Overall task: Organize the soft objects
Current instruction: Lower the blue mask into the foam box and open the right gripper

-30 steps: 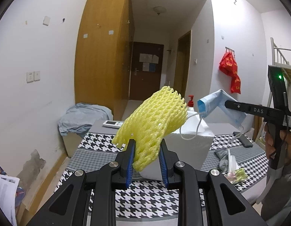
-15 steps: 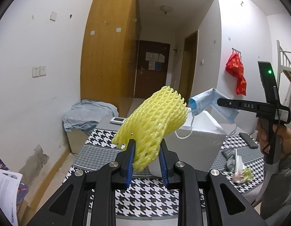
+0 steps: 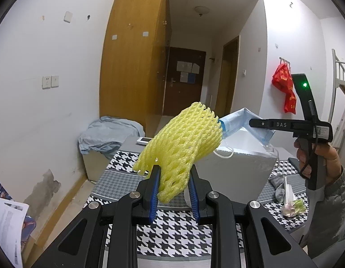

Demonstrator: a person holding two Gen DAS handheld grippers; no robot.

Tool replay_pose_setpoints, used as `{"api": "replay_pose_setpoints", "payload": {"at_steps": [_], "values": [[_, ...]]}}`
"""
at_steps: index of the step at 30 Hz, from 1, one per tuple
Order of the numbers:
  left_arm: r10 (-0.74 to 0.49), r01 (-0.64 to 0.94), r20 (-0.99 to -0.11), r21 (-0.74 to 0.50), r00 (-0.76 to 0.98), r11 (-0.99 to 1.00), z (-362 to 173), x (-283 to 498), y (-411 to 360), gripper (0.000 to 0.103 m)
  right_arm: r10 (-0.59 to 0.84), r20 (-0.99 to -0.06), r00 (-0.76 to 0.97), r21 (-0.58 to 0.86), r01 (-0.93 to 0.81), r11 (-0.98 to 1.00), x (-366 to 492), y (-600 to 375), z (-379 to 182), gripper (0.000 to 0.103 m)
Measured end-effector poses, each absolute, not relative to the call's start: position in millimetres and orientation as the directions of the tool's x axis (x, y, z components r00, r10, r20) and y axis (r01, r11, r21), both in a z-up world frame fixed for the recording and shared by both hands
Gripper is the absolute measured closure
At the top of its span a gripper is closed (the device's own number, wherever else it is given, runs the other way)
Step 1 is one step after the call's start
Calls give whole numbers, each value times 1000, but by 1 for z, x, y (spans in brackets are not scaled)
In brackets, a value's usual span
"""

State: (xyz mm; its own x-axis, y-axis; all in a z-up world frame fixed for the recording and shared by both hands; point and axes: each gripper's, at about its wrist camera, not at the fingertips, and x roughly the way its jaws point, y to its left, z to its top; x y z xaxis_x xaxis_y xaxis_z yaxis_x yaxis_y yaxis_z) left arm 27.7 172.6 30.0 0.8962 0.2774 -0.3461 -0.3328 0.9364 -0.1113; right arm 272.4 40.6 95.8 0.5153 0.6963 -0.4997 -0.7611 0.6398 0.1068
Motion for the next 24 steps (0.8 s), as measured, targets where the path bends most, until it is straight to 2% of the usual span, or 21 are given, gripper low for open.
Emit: {"api": "replay_pose_setpoints", "payload": {"at_steps": [10, 12, 13, 14, 15, 16, 17, 18, 20, 24], "values": [[288, -347, -353, -117, 890, 930, 28, 29, 174, 77, 677, -534, 507, 100, -757, 646, 279, 54, 87, 94], [289, -349, -354, -118, 890, 930, 28, 29, 174, 77, 669, -536, 514, 88, -755, 650, 279, 56, 87, 89], [290, -350, -353, -119, 889, 929, 28, 29, 174, 77, 671, -537, 511, 91, -756, 648, 279, 56, 87, 79], [290, -350, -354, -120, 889, 929, 28, 29, 175, 77, 674, -536, 508, 96, -757, 646, 279, 56, 87, 63], [290, -351, -354, -121, 889, 928, 28, 29, 175, 77, 675, -536, 507, 96, -758, 645, 279, 55, 87, 54], [291, -353, -355, -122, 888, 928, 28, 29, 176, 77, 677, -532, 509, 96, -758, 646, 278, 55, 88, 39], [292, -354, -355, -123, 888, 927, 28, 29, 176, 77, 680, -524, 513, 98, -756, 647, 277, 54, 88, 31], [293, -355, -355, -124, 888, 927, 28, 29, 176, 77, 683, -518, 515, 99, -757, 646, 276, 53, 89, 29], [293, -355, -355, -124, 888, 927, 28, 30, 176, 77, 683, -517, 517, 88, -761, 643, 275, 53, 91, 17], [299, -360, -355, -121, 886, 925, 28, 29, 177, 77, 694, -492, 526, 78, -767, 637, 269, 50, 95, 7]]}}
